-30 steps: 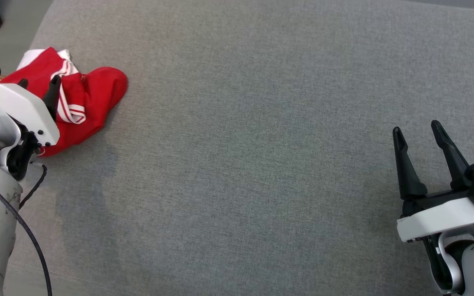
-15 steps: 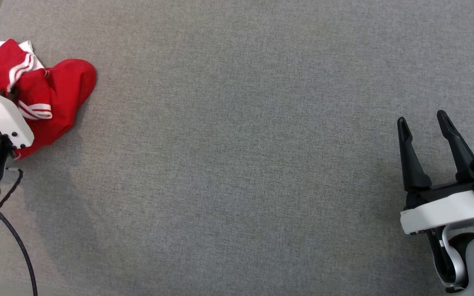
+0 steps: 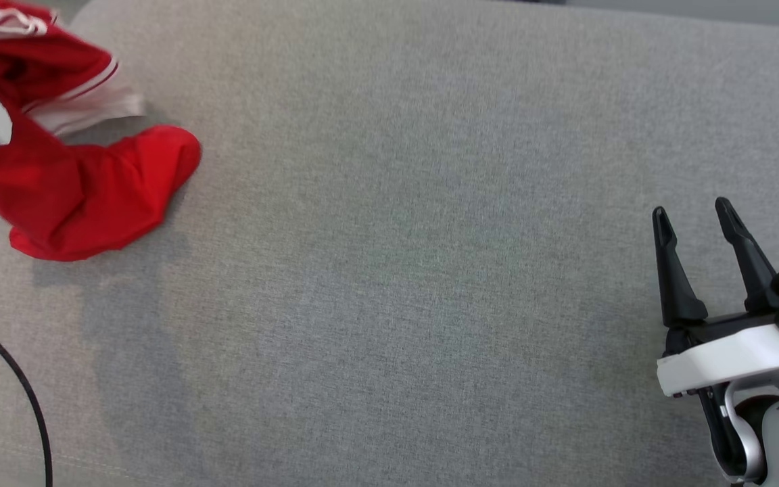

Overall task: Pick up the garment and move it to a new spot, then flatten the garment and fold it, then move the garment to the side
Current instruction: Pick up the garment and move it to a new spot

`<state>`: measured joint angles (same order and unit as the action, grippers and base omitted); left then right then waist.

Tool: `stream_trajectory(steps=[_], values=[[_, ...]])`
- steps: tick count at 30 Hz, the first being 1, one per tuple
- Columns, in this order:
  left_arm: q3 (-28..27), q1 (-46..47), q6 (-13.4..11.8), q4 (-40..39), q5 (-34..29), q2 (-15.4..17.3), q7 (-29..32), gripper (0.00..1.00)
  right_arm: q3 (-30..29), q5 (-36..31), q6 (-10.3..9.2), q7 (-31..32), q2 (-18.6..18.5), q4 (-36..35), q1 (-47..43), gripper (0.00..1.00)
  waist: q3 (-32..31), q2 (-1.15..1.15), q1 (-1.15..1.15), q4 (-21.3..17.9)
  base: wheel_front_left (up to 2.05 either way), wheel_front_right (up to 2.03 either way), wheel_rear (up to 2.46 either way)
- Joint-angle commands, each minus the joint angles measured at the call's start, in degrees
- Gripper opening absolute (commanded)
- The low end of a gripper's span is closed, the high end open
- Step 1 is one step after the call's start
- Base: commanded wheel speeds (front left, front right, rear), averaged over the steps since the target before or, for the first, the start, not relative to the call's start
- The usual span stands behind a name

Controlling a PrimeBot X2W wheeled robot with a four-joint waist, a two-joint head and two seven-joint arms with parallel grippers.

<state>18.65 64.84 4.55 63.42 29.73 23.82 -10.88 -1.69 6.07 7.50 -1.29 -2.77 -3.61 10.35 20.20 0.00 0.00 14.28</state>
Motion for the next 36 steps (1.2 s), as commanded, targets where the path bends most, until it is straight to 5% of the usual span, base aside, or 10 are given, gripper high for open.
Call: stream_trajectory(steps=[1, 10, 25, 36], values=[[1.0, 0.5, 0.4, -1.2, -1.2, 0.0, -0.3, 0.0, -0.2, 0.6, -0.02, -0.7, -0.3, 0.4, -0.8, 1.0, -2.5, 0.0, 0.0, -0.2, 0.0, 0.0, 0.0], [5.2, -2.4, 0.0, -16.0, -4.3, -0.8, -0.1, 0.0, -0.6, 3.0, -0.02, -2.1, -0.3, 2.3, -3.4, 1.0, -8.3, 0.0, 0.0, -1.6, 0.0, 0.0, 0.0], [15.5, -25.1, -6.0, -64.9, -3.3, -2.4, 18.2, 0.0, -0.7, 5.5, -0.02, -4.1, -0.3, 3.2, -3.8, 1.0, -9.3, 0.0, 0.0, -9.8, 0.0, 0.0, 0.0], [24.2, -26.1, -5.3, -68.2, -4.3, -9.4, 21.0, 0.0, 0.5, 7.6, -0.02, -6.5, -0.3, 4.9, -1.6, 1.0, -5.1, 0.0, 0.0, -20.1, 0.0, 0.0, 0.0]])
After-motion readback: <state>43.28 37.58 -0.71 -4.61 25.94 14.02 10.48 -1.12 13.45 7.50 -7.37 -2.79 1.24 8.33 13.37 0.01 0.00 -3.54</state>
